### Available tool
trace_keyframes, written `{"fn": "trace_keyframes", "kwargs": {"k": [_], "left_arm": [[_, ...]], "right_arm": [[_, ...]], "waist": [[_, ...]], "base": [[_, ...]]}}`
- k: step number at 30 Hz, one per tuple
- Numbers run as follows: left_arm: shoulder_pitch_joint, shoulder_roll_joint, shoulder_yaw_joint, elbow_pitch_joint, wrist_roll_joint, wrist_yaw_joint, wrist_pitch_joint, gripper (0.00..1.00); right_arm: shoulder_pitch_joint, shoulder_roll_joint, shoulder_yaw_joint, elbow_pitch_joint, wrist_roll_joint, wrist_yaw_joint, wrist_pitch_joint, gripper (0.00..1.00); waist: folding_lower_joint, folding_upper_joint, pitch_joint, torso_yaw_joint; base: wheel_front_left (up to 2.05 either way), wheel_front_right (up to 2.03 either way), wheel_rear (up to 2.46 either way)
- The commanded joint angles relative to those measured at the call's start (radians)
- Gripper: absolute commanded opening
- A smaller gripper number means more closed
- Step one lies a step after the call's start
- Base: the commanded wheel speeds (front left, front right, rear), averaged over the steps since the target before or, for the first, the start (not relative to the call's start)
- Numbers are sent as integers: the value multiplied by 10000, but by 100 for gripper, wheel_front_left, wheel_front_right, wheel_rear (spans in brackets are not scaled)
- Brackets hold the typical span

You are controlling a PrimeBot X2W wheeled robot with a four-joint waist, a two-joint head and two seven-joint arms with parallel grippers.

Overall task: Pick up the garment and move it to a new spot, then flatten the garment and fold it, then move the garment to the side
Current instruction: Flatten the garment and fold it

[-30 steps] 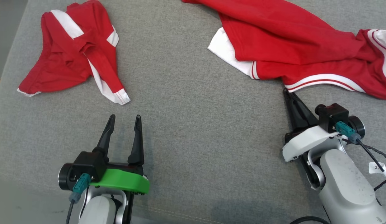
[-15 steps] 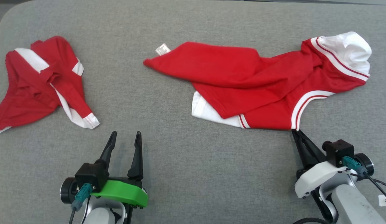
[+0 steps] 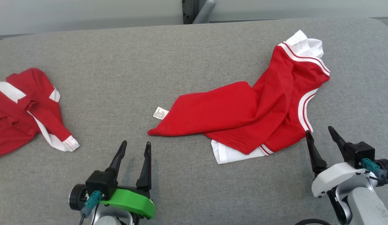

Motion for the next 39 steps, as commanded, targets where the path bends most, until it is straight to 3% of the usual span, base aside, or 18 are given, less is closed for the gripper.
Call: {"fn": "trace_keyframes", "kwargs": {"k": [1,8,12,14,18,33,39], "left_arm": [[6,30,-100,-32,0,-101,7,100],[-670,22,-1829,161,-163,-625,8,100],[-1354,44,-3116,692,-326,-763,7,100],[-1660,47,-3316,949,-412,-771,5,100],[-2154,38,-3256,1300,-178,-746,7,100],[-2534,36,-1842,1760,1758,827,7,100],[-2731,52,-1746,2524,2088,674,7,100]], "right_arm": [[150,92,-35,-107,-76,-14,-15,100],[200,723,19,-805,-166,-14,-15,100],[-132,802,343,-994,-76,-14,-15,100],[-247,811,451,-1049,-50,-14,-15,100],[-453,825,533,-1111,-33,-14,-15,100],[-625,1026,594,-996,23,-14,-15,100],[-682,1026,633,-944,38,-14,-15,100]], "waist": [[1,1,70,-190],[1,1,485,-745],[1,1,862,-1184],[1,1,1042,-1386],[1,1,1339,-1713],[1,1,1684,-2012],[1,1,1680,-1925]], "base": [[0,0,0],[0,0,0],[0,0,0],[0,0,0],[0,0,0],[0,0,0],[0,0,0]]}}
